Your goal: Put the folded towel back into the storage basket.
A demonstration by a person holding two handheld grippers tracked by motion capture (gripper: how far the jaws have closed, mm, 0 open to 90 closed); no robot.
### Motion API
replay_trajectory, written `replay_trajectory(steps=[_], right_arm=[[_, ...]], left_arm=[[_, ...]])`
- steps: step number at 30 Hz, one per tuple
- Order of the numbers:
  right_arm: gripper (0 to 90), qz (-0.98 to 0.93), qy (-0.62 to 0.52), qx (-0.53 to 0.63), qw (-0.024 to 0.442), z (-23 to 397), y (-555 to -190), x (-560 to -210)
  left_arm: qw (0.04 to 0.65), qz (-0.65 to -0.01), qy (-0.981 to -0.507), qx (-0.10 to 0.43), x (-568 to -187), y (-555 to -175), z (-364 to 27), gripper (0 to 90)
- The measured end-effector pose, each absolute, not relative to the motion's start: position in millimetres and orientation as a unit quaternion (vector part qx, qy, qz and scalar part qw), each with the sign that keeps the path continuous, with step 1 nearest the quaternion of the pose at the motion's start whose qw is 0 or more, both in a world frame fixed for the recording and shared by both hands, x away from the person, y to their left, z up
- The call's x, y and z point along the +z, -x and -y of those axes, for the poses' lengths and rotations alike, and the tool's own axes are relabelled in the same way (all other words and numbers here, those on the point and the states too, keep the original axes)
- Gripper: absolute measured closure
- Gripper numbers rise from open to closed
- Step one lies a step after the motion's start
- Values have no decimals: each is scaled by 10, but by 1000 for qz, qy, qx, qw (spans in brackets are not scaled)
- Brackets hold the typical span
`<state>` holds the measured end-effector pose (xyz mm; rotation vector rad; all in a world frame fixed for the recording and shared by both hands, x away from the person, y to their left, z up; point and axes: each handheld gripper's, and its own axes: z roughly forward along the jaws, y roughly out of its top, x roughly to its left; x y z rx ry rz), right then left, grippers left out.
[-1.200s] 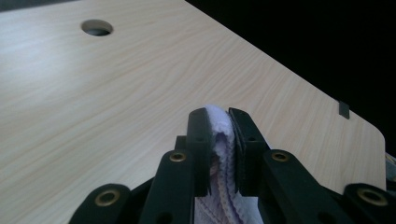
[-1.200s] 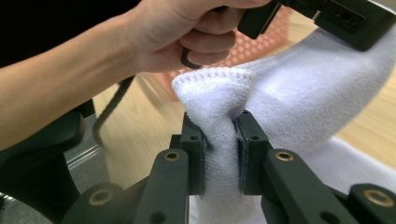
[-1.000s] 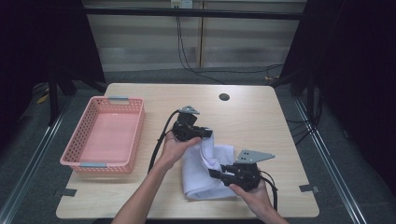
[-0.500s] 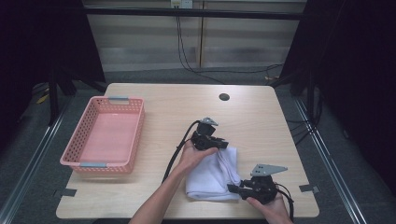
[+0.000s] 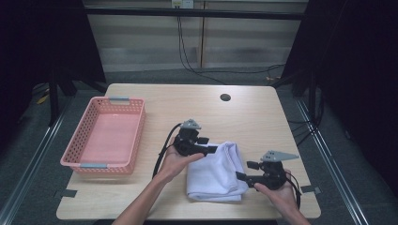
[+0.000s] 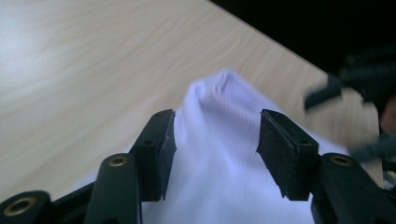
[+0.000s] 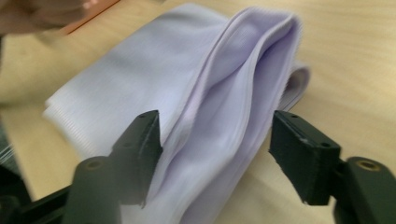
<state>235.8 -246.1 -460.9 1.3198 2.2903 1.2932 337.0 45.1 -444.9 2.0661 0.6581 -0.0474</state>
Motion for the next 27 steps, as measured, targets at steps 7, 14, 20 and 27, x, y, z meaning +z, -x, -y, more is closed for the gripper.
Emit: replay_trajectory(steps=[7, 14, 20, 27], right_arm=[[274, -791, -427, 424, 113, 2309, -3013, -4548], [397, -783, -444, 421, 110, 2150, -3371, -4673], [702, -782, -447, 417, 121, 2320, -3275, -4735], [764, -789, -460, 387, 125, 2598, -3209, -4837]], left_arm=[[419, -245, -874, -11, -4545, -2926, -861, 507], [399, -224, -889, -22, -4783, -2657, -843, 444], [398, -241, -885, -29, -4861, -2639, -872, 430], [395, -247, -884, -26, -4874, -2610, -901, 408]])
